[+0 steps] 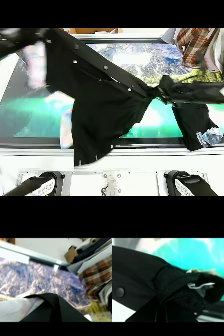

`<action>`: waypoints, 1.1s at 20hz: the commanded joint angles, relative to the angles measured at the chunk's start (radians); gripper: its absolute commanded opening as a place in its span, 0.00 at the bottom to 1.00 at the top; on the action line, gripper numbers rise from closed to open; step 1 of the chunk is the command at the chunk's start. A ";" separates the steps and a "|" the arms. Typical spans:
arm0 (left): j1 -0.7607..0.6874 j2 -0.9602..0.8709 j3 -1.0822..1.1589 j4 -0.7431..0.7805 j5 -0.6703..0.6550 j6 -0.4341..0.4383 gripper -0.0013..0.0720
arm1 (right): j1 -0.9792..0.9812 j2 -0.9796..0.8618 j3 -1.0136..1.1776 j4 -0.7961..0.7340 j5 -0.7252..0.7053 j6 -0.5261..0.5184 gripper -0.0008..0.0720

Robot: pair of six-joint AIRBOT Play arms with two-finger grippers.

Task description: Fold the clothes and pants, and hang the long-sleeved shirts on hangers.

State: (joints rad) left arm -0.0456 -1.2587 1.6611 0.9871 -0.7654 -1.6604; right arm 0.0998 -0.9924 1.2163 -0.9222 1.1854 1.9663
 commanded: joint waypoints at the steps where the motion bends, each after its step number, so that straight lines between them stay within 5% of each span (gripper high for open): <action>1: -0.057 -0.338 0.201 -0.021 -0.025 0.023 0.04 | 0.013 -0.228 -0.024 -0.028 -0.193 -0.033 0.06; 5: -0.068 -0.524 0.396 -0.021 -0.122 0.003 0.04 | 0.012 -0.382 0.019 -0.033 -0.324 -0.102 0.06; 9: -0.017 -0.449 0.307 -0.016 -0.171 -0.023 0.04 | 0.012 -0.365 0.063 -0.164 -0.292 -0.120 0.06; 15: 0.039 -0.118 -0.124 0.094 -0.217 0.011 0.04 | 0.089 -0.266 0.050 -0.379 -0.055 -0.120 0.06; 22: 0.060 0.177 -0.755 0.172 -0.137 0.014 0.04 | 0.270 -0.253 -0.069 -0.396 0.035 -0.114 0.06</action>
State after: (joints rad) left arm 0.0010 -1.1767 1.1316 1.1278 -0.9329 -1.6482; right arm 0.3016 -1.2499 1.1912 -1.2995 1.1767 1.8473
